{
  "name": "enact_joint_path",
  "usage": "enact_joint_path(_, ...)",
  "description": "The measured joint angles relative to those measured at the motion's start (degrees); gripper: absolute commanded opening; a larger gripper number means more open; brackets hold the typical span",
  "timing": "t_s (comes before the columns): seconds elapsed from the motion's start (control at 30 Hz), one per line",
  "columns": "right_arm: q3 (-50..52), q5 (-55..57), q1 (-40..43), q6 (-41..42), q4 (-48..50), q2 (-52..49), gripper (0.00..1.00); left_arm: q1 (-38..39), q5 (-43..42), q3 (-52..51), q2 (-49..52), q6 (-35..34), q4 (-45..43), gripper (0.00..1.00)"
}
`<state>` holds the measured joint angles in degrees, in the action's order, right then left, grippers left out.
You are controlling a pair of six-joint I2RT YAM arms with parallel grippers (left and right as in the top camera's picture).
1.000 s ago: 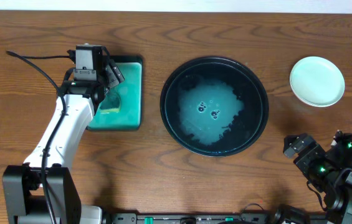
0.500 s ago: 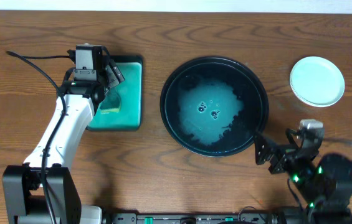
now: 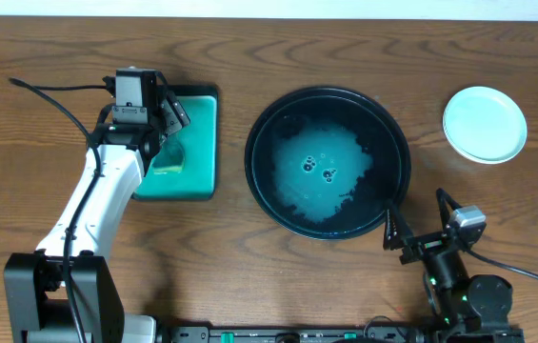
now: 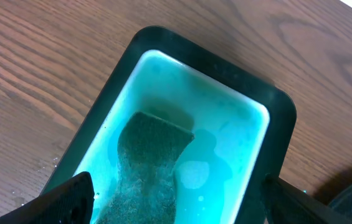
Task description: Clean dirty plates on tray and stack at the side
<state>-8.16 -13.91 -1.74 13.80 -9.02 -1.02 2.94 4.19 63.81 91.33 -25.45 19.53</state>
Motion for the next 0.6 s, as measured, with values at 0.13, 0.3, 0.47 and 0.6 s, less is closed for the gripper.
enact_joint_path(0.13, 2.7, 3.0, 0.0, 0.0, 4.1, 0.1, 0.99, 0.0, 0.0, 0.0, 0.0, 0.0, 0.0, 0.86)
enact_joint_path(0.3, 5.6, 6.5, 0.0, 0.0, 10.0, 0.3, 0.99, 0.0, 0.0, 0.0, 0.0, 0.0, 0.0, 0.86)
enact_joint_path(0.47, 7.6, 8.9, 0.0, 0.0, 12.0, 0.3, 0.99, 0.0, 0.0, 0.0, 0.0, 0.0, 0.0, 0.86)
enact_joint_path(0.6, 7.7, 10.8, 0.0, -0.8, 11.1, 0.3, 0.99, 0.0, 0.0, 0.0, 0.0, 0.0, 0.0, 0.86)
